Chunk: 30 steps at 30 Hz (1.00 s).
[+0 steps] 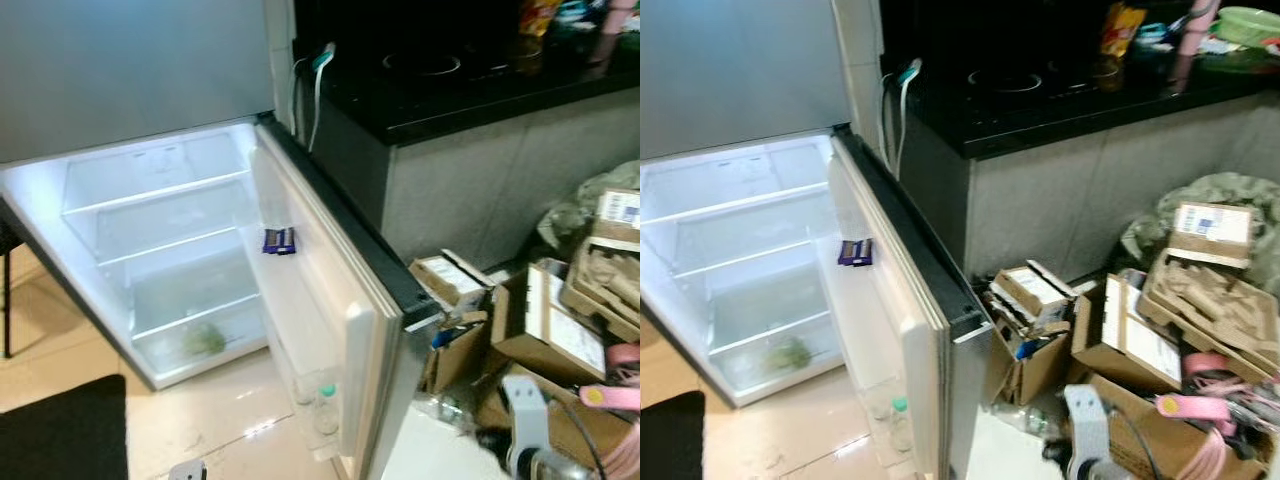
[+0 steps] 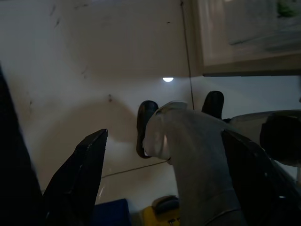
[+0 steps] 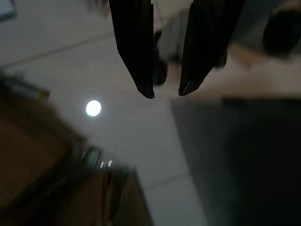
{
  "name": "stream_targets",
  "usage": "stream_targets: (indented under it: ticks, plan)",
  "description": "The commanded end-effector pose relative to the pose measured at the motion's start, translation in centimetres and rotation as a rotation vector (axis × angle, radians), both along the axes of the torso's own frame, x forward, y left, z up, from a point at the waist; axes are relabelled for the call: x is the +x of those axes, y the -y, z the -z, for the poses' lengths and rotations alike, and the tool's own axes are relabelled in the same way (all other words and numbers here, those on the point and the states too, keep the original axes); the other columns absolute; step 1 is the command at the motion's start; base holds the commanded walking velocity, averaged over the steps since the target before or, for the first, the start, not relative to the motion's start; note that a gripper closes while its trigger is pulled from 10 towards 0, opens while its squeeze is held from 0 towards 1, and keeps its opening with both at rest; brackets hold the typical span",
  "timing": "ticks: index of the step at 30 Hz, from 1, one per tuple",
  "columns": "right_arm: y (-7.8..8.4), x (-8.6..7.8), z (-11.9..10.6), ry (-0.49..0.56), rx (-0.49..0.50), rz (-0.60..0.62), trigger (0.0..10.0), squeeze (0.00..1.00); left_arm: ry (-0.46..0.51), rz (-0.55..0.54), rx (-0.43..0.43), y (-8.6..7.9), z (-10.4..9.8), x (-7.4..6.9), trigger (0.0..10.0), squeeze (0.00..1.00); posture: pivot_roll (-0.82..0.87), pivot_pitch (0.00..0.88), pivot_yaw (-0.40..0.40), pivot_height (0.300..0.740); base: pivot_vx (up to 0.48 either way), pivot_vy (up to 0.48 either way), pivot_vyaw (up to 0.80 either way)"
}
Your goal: Restocking fridge
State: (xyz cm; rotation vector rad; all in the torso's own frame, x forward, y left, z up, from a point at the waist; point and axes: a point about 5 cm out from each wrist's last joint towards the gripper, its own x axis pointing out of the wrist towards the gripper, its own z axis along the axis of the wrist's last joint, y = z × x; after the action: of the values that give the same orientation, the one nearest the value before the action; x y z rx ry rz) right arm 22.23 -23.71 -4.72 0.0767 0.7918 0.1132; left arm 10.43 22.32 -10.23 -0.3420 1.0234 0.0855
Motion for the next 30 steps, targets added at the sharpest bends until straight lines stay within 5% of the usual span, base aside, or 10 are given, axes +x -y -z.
stream_targets:
  ticks: [1, 5, 8, 15, 22, 30]
  plan:
    - [0.8, 0.7, -0.7, 0.049, 0.002, 0.068, 10.0, 0.0, -0.01, 0.015, 0.022, -0.5, -0.1, -0.1, 10.0, 0.0, -0.08, 0.0, -0.011, 0.74, 0.0, 0.0, 0.0]
    - [1.0, 2.6, -2.2, 0.145, 0.051, 0.117, 10.0, 0.0, -0.012, 0.02, 0.018, -0.5, 0.0, -0.3, 10.0, 0.0, -0.08, 0.0, -0.012, 0.74, 0.0, 0.0, 0.0]
    - [0.4, 4.7, -4.0, 0.24, 0.1, 0.08, 10.0, 0.0, -0.017, 0.024, 0.003, -0.3, 0.0, -0.4, 10.0, 0.0, -0.08, 0.0, -0.011, 0.74, 0.0, -0.48, 0.0]
    - [-1.5, 6.7, -5.6, 0.326, 0.147, -0.037, 10.0, 0.0, -0.013, -0.016, 0.021, -0.5, 0.0, -0.2, 10.0, 0.0, -0.08, 0.0, -0.013, 0.74, 0.0, -0.14, 0.0]
    - [-4.6, 7.4, -6.7, 0.369, 0.287, -0.31, 10.0, 0.0, -0.012, -0.017, 0.029, -0.6, 0.0, -0.2, 10.0, 0.0, -0.08, 0.0, -0.014, 0.74, 0.0, 0.0, 0.0]
    - [-6.3, 8.1, -7.7, 0.409, 0.308, -0.427, 10.0, 0.0, -0.016, 0.022, 0.024, -0.4, 0.0, -0.2, 10.0, 0.0, -0.08, 0.0, -0.017, 0.74, 0.0, -0.24, 0.0]
